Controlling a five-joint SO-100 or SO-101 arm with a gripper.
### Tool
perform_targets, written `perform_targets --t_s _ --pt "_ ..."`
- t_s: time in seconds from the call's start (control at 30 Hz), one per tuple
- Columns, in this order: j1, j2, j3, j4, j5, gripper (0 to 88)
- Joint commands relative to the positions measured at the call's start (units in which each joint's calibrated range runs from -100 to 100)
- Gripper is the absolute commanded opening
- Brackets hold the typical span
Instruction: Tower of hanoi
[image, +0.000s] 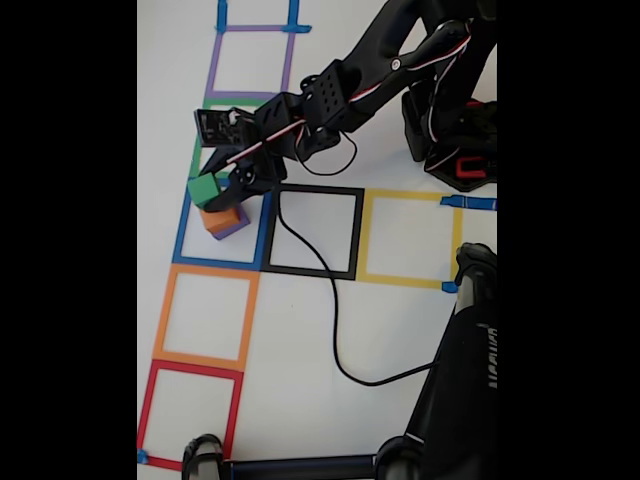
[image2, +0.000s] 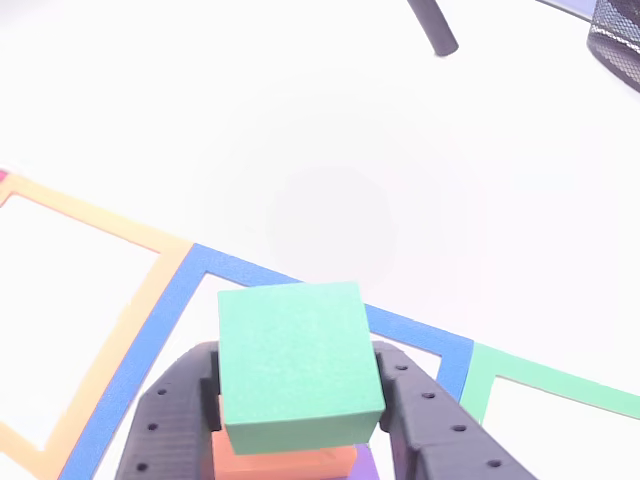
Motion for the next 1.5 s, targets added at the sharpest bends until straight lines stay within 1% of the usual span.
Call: perform_targets --t_s 0.0,0.67,0.7,0.8,0.87,0.93,1.13,1.47 --pt "-1.1 1.2 -1.1 -3.2 0.4 4.8" --pt "-1.8 9.4 -4.6 -8.2 0.4 5.5" --pt "-1.7 9.8 -4.9 -8.5 0.4 6.4" --pt "-1.1 10.8 -5.1 -9.6 0.4 16.2" --pt "-0.8 11.0 -5.1 -9.9 0.4 21.2" --pt "-0.5 11.0 -5.0 -9.9 0.4 23.8" --pt "0.0 10.7 -4.3 -10.9 0.4 27.3" --pt "0.0 8.6 -4.8 -13.9 0.4 28.8"
